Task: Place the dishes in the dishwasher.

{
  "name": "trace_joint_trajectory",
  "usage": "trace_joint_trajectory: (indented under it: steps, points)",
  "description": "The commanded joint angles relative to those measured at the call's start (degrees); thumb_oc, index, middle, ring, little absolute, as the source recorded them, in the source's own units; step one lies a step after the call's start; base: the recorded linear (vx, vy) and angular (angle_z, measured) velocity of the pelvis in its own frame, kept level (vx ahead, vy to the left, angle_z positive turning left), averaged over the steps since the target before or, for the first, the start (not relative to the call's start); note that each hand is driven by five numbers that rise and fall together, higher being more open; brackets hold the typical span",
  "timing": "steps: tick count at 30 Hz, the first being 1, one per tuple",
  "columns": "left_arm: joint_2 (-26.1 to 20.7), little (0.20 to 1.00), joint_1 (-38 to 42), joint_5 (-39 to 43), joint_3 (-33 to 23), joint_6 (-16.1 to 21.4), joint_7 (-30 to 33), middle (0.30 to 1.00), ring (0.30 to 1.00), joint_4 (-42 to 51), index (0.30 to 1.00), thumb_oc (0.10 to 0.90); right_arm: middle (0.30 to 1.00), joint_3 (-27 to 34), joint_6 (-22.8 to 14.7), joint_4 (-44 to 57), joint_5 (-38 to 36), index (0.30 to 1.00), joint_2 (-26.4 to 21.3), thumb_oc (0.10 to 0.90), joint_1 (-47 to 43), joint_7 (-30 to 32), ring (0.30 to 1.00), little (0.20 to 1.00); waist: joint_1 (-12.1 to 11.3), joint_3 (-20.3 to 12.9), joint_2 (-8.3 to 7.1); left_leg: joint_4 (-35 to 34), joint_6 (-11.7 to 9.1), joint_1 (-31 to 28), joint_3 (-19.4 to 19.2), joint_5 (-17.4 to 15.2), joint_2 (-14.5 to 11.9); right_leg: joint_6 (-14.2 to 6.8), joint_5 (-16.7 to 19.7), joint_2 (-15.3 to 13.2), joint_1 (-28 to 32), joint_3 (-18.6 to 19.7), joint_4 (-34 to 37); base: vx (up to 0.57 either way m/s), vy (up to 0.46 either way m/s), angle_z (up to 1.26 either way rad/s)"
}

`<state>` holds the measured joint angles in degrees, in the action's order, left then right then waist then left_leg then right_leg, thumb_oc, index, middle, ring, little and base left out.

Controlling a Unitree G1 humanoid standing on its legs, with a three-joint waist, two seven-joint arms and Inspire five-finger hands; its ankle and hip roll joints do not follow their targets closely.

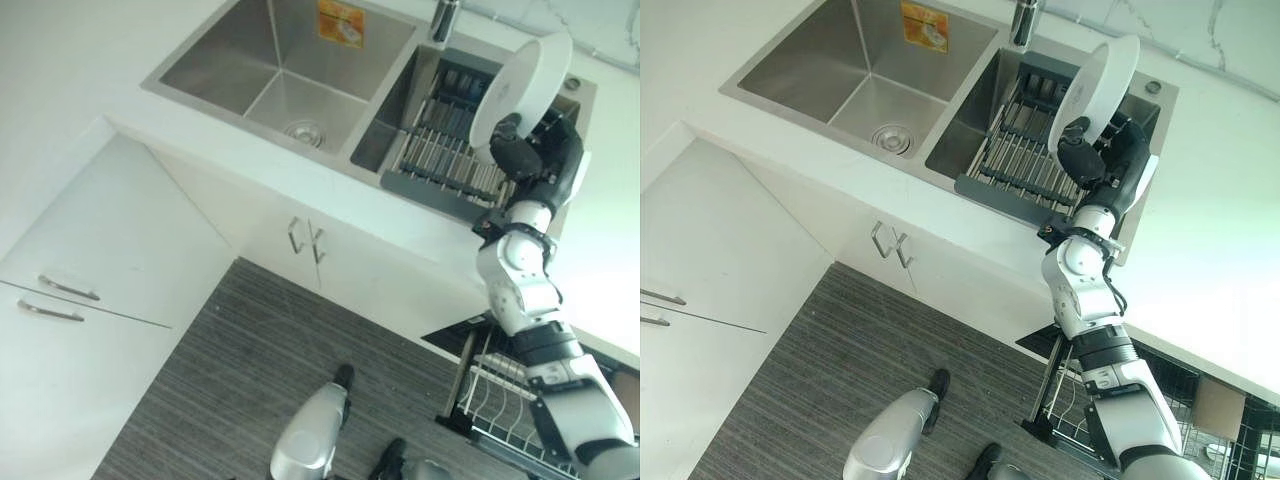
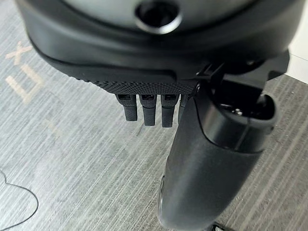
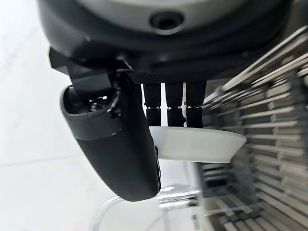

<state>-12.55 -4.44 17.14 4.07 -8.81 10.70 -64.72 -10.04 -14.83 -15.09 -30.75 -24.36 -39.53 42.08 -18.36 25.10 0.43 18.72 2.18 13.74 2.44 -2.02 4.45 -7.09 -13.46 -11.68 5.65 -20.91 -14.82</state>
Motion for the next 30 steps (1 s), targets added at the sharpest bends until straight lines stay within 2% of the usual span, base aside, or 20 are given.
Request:
trace_joint_trajectory:
  steps: [1,5,14,20,26,28,30]
  points:
    - [-1.0,0.9,-4.9,-1.8,1.0,-2.8,0.4,0.9,0.9,-3.6,0.9,0.8,0.3,0.9,-11.9,10.4,10.1,0.3,-4.1,0.4,-4.8,0.4,0.3,0.3,1.0,-7.7,0.02,-1.5,-4.6,-3.0,1.2,-6.9,-5.4,0.3,1.5,-1.7,-6.0,-0.4,-2.4,-0.01,-0.056,-0.16]
    - [-0.4,0.9,-5.6,-3.4,0.0,-3.1,0.7,0.9,0.9,-5.1,0.9,0.8,0.3,0.5,-14.4,14.8,10.6,0.3,-2.8,0.4,-3.9,0.9,0.3,0.3,2.4,-9.8,-0.4,-1.5,-4.7,-4.8,-0.3,-7.8,-6.4,0.5,1.0,-1.1,-5.6,0.7,-2.4,-0.02,-0.081,-0.26]
    - [0.2,0.9,-4.9,-3.6,-0.3,-3.9,1.0,0.9,0.9,-6.9,0.9,0.8,0.3,2.3,-13.6,22.5,9.7,0.3,-3.1,0.4,-1.0,0.3,0.3,0.3,6.3,-12.6,-1.16,-1.5,-5.8,-5.3,-2.4,-8.3,-8.7,1.0,0.4,1.4,-6.8,3.6,-2.4,-0.04,-0.108,-0.23]
    - [0.8,0.9,-3.8,-5.1,1.1,-5.3,0.0,0.9,0.9,-7.1,0.9,0.8,0.3,6.5,-10.5,29.7,9.2,0.3,-6.4,0.4,5.3,-2.5,0.3,0.3,10.4,-12.9,-1.61,-1.5,-7.5,-4.4,-4.1,-7.6,-11.5,1.8,-0.2,4.5,-8.0,6.7,-2.4,-0.04,-0.126,-0.28]
    - [0.8,0.9,-2.1,-5.7,2.1,-7.0,-1.5,0.9,0.9,-7.8,0.9,0.8,0.3,10.2,-10.0,33.4,5.1,0.3,-9.2,0.4,11.5,-7.7,0.3,0.3,14.4,-12.6,-2.21,-1.5,-8.8,-3.6,-6.8,-6.0,-15.4,2.3,-0.4,6.4,-9.1,8.8,-2.4,-0.06,-0.13,-0.44]
    - [1.1,0.9,-1.5,-2.4,1.9,-8.3,-1.8,0.9,0.9,-7.9,0.9,0.8,0.3,11.6,-9.6,34.9,3.3,0.3,-10.2,0.4,14.6,-11.0,0.3,0.3,16.4,-12.5,-2.47,-1.5,-9.2,-3.8,-7.9,-5.2,-17.1,2.4,-0.2,6.9,-9.4,10.0,-2.4,-0.01,-0.077,-0.58]
    - [1.1,0.9,-1.4,-2.5,1.8,-8.3,-2.1,0.9,0.9,-8.0,0.9,0.8,0.3,12.1,-9.3,35.3,2.7,0.3,-10.5,0.4,15.4,-12.1,0.3,0.3,17.0,-12.5,-2.53,-1.5,-9.3,-4.0,-8.3,-5.0,-17.6,2.5,-0.2,7.1,-9.4,10.3,-2.4,0.01,-0.041,-0.56]
